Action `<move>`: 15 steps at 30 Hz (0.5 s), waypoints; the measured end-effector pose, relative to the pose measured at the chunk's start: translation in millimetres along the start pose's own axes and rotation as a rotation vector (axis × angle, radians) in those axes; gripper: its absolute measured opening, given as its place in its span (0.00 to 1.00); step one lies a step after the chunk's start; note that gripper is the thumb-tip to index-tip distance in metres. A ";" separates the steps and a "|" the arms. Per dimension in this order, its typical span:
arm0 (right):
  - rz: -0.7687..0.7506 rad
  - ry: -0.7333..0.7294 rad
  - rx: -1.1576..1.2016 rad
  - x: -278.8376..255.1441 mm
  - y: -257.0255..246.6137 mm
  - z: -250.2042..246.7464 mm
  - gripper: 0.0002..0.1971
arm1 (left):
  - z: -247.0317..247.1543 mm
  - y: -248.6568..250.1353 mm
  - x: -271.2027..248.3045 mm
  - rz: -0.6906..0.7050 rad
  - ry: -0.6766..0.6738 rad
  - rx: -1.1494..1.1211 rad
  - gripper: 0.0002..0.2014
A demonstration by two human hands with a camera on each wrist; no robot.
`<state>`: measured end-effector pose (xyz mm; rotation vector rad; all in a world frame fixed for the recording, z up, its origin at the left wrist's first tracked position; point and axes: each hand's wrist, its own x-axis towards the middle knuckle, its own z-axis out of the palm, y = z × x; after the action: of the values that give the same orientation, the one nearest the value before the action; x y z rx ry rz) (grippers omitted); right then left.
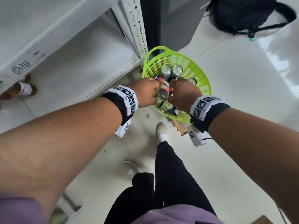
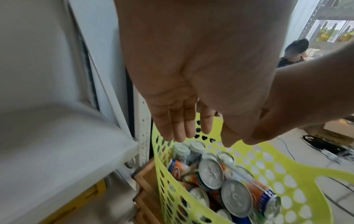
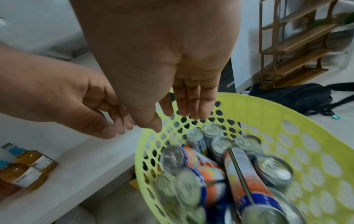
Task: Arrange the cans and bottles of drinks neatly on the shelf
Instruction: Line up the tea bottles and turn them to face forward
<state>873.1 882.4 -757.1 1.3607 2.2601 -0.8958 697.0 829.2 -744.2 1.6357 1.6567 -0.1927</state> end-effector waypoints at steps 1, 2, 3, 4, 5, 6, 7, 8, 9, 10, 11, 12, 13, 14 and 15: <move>-0.019 0.019 -0.017 -5.5 -13.6 -10.9 0.21 | -11.4 -4.4 -14.5 -0.022 0.021 -0.001 0.21; -0.043 0.036 -0.036 -12.0 -30.4 -22.3 0.21 | -25.5 -9.8 -32.9 -0.039 0.047 -0.007 0.20; -0.073 0.052 -0.052 -19.3 -47.6 -32.6 0.21 | -38.8 -15.0 -50.8 -0.054 0.070 -0.009 0.19; -0.104 0.071 -0.068 -28.0 -69.1 -45.8 0.20 | -55.1 -21.2 -72.6 -0.064 0.109 -0.008 0.18; -0.127 0.090 -0.074 -36.0 -88.3 -57.5 0.20 | -69.2 -26.2 -91.5 -0.069 0.146 -0.005 0.18; -0.149 0.118 -0.081 -46.8 -110.8 -69.5 0.20 | -84.4 -32.2 -114.4 -0.078 0.195 0.003 0.18; -0.175 0.148 -0.093 -60.1 -136.9 -81.9 0.21 | -101.5 -38.5 -142.8 -0.094 0.253 0.012 0.20; -0.192 0.174 -0.114 -73.1 -160.3 -92.1 0.22 | -115.7 -44.4 -167.9 -0.113 0.301 0.028 0.20; -0.222 0.209 -0.143 -88.1 -187.8 -104.5 0.23 | -132.5 -51.3 -197.5 -0.128 0.354 0.047 0.21; -0.250 0.247 -0.164 -100.0 -209.3 -114.6 0.23 | -146.1 -56.0 -221.0 -0.132 0.395 0.062 0.21; -0.284 0.292 -0.173 -114.7 -234.0 -125.2 0.23 | -161.2 -60.6 -249.4 -0.137 0.437 0.076 0.21; -0.321 0.335 -0.174 -132.0 -261.4 -135.9 0.23 | -177.3 -65.1 -282.7 -0.141 0.485 0.091 0.22; -0.348 0.369 -0.170 -147.8 -285.0 -145.2 0.23 | -191.4 -68.5 -311.5 -0.153 0.522 0.103 0.23; -0.384 0.409 -0.167 -165.7 -312.0 -156.5 0.23 | -207.3 -72.7 -344.3 -0.160 0.571 0.120 0.25; -0.417 0.443 -0.165 -180.2 -333.0 -166.0 0.24 | -220.8 -74.7 -371.4 -0.162 0.612 0.138 0.26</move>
<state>669.4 763.9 -417.3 1.1162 2.9558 -0.5381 487.5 660.7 -397.8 1.7712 2.2793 0.1342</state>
